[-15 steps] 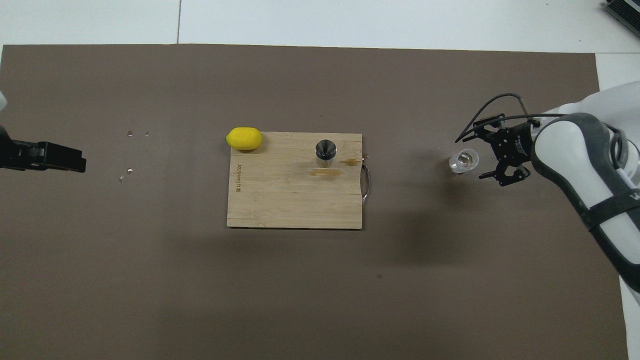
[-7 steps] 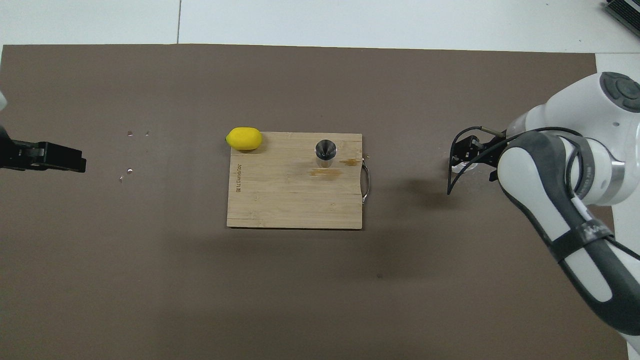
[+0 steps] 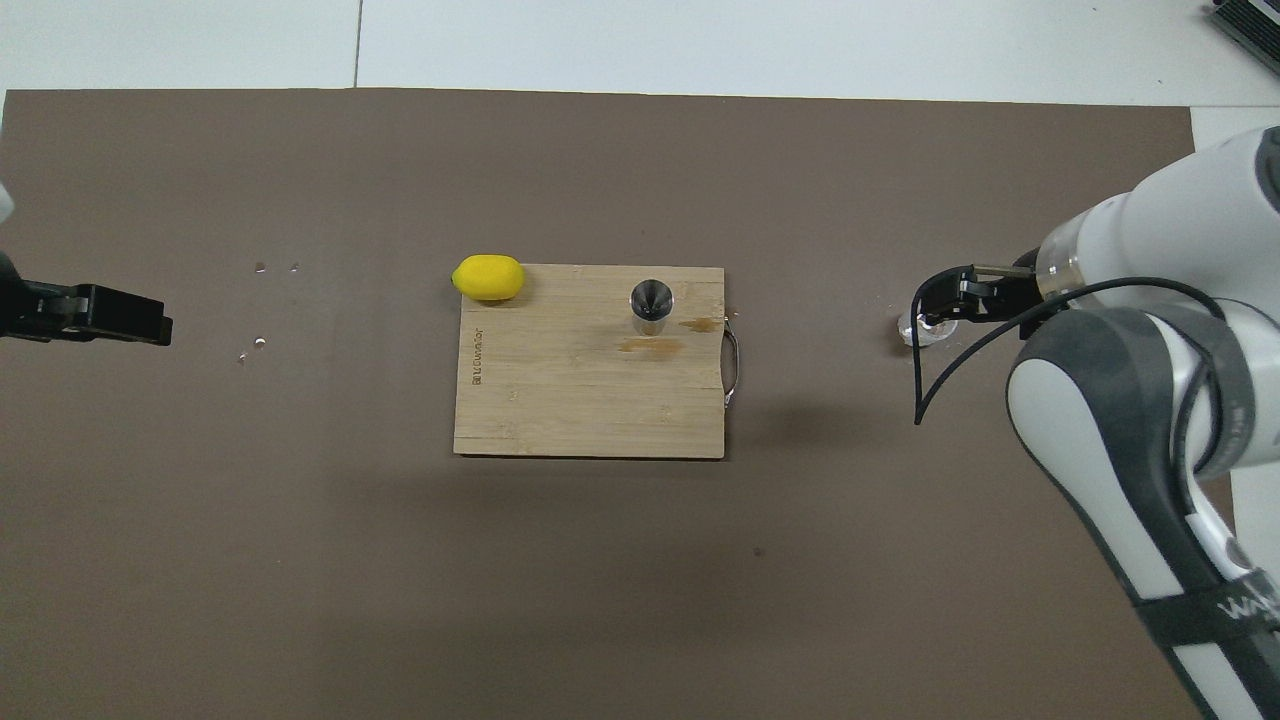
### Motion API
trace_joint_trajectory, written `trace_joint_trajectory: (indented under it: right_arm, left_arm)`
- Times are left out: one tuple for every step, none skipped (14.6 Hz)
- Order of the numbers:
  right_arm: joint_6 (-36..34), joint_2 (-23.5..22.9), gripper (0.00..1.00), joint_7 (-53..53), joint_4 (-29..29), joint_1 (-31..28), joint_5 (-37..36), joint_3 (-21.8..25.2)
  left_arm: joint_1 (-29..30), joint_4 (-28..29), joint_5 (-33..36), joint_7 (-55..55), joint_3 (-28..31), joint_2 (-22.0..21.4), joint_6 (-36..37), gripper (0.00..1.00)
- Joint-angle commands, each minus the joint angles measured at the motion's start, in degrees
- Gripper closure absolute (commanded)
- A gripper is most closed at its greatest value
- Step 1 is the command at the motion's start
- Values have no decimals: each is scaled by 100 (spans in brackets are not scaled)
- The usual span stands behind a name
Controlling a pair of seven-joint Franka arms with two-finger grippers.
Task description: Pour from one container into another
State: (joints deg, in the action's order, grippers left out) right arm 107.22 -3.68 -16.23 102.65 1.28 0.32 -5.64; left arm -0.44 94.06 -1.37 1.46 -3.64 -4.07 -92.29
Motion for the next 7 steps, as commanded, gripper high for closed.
trace_joint_trajectory:
  right_arm:
    - [-596, 8, 1, 85, -665, -5, -129, 10]
    - [-719, 34, 1, 94, -806, -22, -155, 36]
    - [-851, 78, 1, 111, -956, -48, -251, 28]
    - [-1000, 95, 1, 112, -1053, -49, -339, 28]
    - [-1193, 130, 1, 120, -1150, -57, -384, 28]
    - [-1343, 157, 1, 120, -1211, -66, -419, 28]
    - [-1458, 209, 1, 129, -1221, -66, -437, 36]
  left_arm:
    - [9, 60, -38, -5, 13, -102, 71, 0]
    - [9, 60, -47, -5, 13, -102, 71, 0]
    - [9, 60, -38, -5, 13, -102, 71, 0]
    - [18, 60, -47, -5, 13, -102, 71, 0]
    - [18, 60, -38, -5, 21, -102, 71, 0]
    - [9, 60, -38, -5, 13, -102, 71, 0]
    - [9, 60, -38, -5, 13, -102, 71, 0]
